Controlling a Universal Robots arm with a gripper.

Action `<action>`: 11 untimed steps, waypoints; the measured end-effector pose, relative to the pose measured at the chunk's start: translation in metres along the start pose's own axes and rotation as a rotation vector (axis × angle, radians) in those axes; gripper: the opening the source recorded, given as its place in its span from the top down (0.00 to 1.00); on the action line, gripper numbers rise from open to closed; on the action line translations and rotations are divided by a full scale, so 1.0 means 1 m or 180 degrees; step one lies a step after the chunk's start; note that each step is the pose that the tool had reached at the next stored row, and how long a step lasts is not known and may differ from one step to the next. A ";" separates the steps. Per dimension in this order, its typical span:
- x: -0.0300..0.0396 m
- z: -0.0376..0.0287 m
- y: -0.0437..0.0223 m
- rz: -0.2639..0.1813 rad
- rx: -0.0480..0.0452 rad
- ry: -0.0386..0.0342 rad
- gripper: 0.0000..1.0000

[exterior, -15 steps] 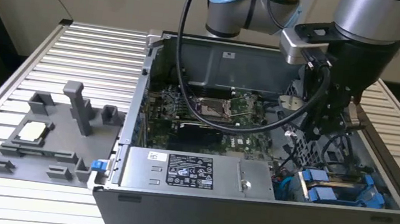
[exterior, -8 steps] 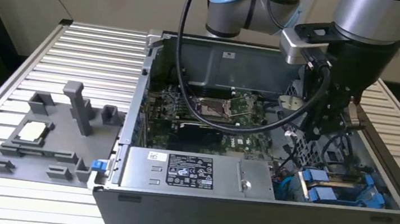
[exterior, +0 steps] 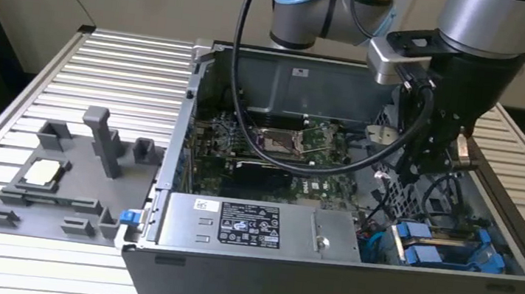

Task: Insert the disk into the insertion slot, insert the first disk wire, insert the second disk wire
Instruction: 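Insert the second disk wire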

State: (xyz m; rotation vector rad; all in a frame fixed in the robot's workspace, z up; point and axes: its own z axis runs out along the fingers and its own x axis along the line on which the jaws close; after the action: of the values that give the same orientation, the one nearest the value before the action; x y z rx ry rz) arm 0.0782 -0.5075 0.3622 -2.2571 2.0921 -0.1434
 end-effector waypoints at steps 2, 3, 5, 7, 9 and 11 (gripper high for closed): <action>0.0000 0.0000 0.0000 -0.0001 0.0000 0.0000 0.84; 0.0000 0.0000 0.0000 -0.0001 0.0000 0.0000 0.84; 0.0000 0.0000 0.0000 -0.0002 0.0000 0.0000 0.84; 0.0000 0.0000 0.0000 -0.0003 0.0000 0.0000 0.84; 0.0000 0.0000 0.0000 -0.0004 0.0000 0.0000 0.84; 0.0000 0.0000 0.0000 -0.0005 0.0000 0.0000 0.84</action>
State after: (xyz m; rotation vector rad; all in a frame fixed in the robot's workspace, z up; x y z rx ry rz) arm 0.0782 -0.5074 0.3622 -2.2590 2.0903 -0.1437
